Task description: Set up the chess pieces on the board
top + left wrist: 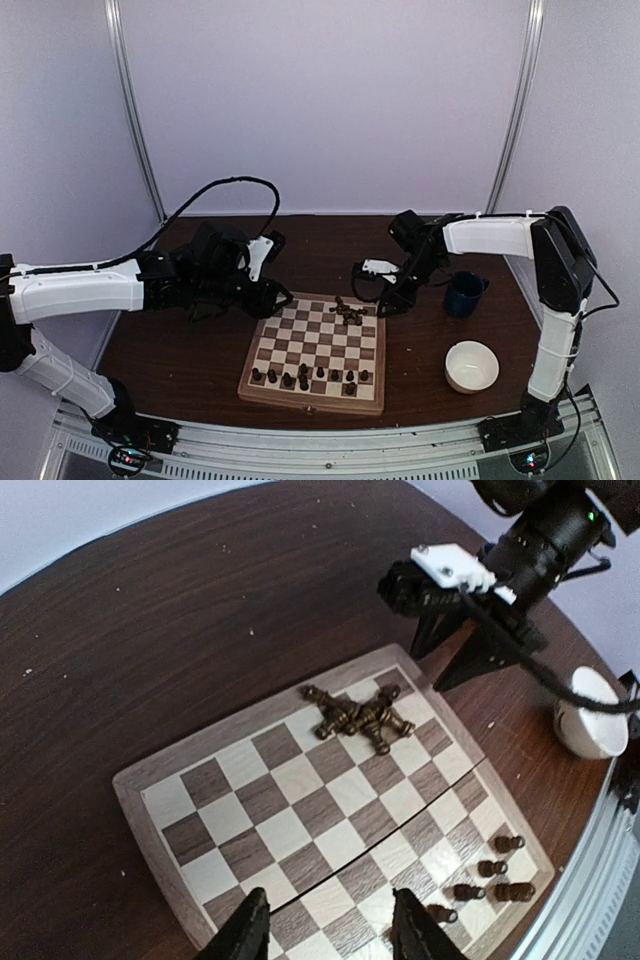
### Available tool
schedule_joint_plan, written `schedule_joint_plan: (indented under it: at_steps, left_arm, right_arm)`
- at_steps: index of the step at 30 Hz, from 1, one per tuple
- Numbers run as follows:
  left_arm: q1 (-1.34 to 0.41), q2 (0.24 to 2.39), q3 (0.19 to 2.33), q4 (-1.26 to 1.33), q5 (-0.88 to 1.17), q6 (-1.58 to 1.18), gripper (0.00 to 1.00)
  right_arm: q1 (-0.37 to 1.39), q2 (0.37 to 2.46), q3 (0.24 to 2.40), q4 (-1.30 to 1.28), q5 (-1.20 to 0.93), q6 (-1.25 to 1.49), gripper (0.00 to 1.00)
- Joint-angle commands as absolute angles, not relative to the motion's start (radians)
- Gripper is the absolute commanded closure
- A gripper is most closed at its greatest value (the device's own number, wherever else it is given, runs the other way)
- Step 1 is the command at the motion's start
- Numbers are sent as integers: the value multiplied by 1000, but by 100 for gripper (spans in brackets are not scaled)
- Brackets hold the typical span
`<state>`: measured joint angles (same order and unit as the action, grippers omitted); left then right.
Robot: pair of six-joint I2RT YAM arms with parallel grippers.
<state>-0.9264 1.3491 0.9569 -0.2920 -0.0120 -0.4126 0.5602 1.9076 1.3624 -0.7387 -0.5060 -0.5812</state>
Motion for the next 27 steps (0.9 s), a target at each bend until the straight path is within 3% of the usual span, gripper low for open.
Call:
schedule_joint_plan:
  at_steps: [1, 9, 16, 27]
  left_arm:
    - [-874, 1371, 924, -117, 85, -540, 58]
    - [-844, 1387, 893, -92, 117, -581, 58]
    - [-842, 1385, 856, -58, 129, -610, 58]
    - [-833, 1417, 837, -14, 150, -645, 58]
  right_arm:
    - [579, 1941, 1445, -768, -468, -617, 57]
    - [606, 2024, 1523, -796, -452, -660, 57]
    - [616, 2096, 1584, -843, -484, -700, 64]
    - [657, 2103, 1571, -855, -462, -752, 68]
